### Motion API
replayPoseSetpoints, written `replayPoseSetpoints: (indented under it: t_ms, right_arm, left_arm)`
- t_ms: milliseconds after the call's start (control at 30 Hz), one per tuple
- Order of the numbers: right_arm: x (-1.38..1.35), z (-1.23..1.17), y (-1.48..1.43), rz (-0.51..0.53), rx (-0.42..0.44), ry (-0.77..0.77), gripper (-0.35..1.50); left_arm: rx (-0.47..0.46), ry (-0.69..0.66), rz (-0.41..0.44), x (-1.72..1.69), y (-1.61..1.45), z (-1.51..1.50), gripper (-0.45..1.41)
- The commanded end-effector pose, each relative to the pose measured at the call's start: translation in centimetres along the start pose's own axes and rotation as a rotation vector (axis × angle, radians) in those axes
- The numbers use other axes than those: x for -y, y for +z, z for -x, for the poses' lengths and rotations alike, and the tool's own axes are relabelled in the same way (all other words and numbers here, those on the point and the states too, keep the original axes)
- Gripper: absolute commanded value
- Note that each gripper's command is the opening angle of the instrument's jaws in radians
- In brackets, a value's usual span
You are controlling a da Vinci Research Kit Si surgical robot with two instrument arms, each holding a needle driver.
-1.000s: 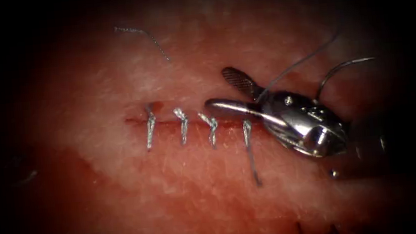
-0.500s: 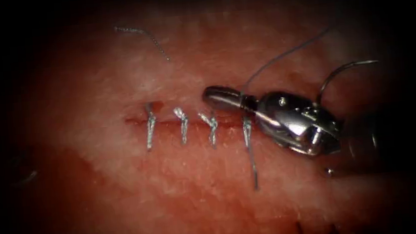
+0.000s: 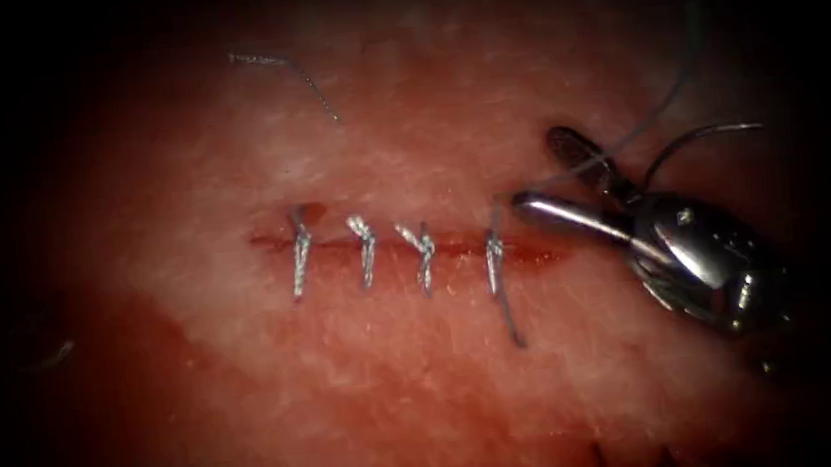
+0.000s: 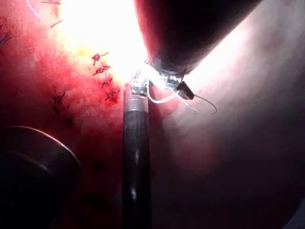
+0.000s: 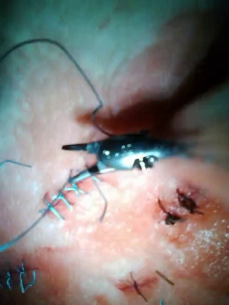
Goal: Wound Closure
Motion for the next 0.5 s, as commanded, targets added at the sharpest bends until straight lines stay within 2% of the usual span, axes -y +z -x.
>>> replayPoseSetpoints:
  t_ms: [33,300,500]
  right_arm:
    - [0.14,0.14,0.12,-0.019,0.0,0.003,1.46]
    - [0.32,0.19,0.46,-0.042,0.017,-0.01,1.46]
    - [0.28,0.22,0.67,-0.024,0.019,-0.018,1.46]
  left_arm:
    - [0.0,-0.001,0.003,-0.08,0.02,0.02,-0.45]
    - [-0.002,-0.001,0.004,-0.08,0.0,0.03,-0.45]
    - [-0.002,0.005,0.004,-0.11,-0.03,-0.03,-0.45]
